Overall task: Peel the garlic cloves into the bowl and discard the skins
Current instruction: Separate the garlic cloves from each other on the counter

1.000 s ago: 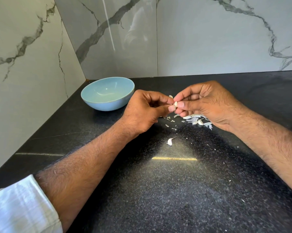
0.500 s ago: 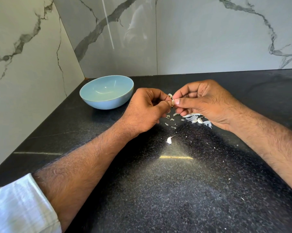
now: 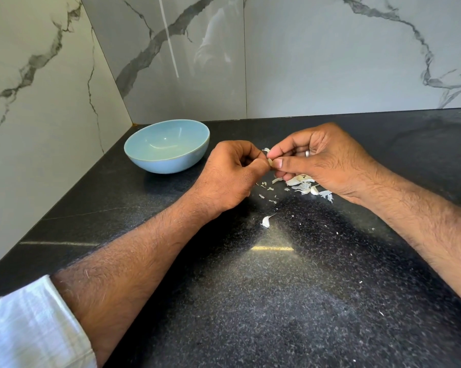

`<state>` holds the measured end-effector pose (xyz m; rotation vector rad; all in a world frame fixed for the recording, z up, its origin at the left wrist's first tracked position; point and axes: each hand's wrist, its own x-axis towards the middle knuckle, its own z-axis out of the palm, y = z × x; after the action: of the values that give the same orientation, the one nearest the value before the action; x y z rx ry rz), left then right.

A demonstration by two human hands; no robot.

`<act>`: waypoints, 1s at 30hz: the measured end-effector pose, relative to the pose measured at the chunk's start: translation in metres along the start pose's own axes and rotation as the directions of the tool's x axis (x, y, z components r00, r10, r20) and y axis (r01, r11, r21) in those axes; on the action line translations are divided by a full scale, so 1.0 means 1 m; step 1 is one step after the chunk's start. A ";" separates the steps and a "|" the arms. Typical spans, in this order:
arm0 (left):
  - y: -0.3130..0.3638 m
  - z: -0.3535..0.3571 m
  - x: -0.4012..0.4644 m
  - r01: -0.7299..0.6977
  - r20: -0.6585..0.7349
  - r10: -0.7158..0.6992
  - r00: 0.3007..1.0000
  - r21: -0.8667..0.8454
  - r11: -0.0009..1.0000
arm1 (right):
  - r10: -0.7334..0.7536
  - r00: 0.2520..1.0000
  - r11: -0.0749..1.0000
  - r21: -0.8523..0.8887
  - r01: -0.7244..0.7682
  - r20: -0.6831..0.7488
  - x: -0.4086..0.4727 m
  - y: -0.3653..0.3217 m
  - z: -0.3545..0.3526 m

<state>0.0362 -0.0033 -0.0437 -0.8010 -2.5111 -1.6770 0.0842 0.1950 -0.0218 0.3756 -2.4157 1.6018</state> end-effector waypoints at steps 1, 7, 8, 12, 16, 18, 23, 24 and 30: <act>0.001 0.000 0.000 0.018 -0.002 -0.018 1.000 -0.026 1.000 | -0.009 1.000 1.000 -0.003 0.009 0.007 -0.001 0.000 0.000; 0.004 0.000 0.000 0.059 0.009 -0.058 0.998 -0.112 0.992 | -0.026 1.000 1.000 -0.016 0.026 0.009 0.000 0.002 0.000; 0.004 0.001 0.000 0.062 0.013 -0.061 0.998 -0.118 0.991 | -0.021 1.000 1.000 -0.005 0.021 0.007 0.000 0.003 0.000; 0.003 -0.003 0.000 0.063 0.036 -0.059 0.998 -0.105 0.993 | 0.072 0.997 0.985 0.155 -0.074 0.020 0.001 0.006 -0.005; -0.001 -0.007 0.001 -0.024 0.043 0.028 0.999 -0.098 0.995 | 0.120 0.992 0.949 0.289 -0.125 0.034 0.002 0.007 -0.009; -0.001 -0.007 0.001 -0.065 0.017 0.068 0.998 -0.143 0.988 | 0.129 0.991 0.935 0.326 -0.136 0.043 0.003 0.009 -0.009; 0.001 -0.007 0.000 -0.086 0.008 0.089 0.996 -0.175 0.981 | 0.128 0.989 0.931 0.336 -0.146 0.074 0.004 0.013 -0.011; 0.002 -0.007 0.000 -0.076 -0.006 0.076 0.997 -0.162 0.984 | 0.131 0.989 0.928 0.341 -0.149 0.074 0.004 0.013 -0.012; 0.007 -0.007 -0.001 0.084 0.004 -0.084 0.996 -0.167 0.982 | 0.140 0.986 0.925 0.343 -0.163 0.090 0.004 0.012 -0.012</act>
<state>0.0379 -0.0076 -0.0348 -0.7104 -2.4609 -1.9348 0.0767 0.2101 -0.0262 0.3067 -2.2464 2.1277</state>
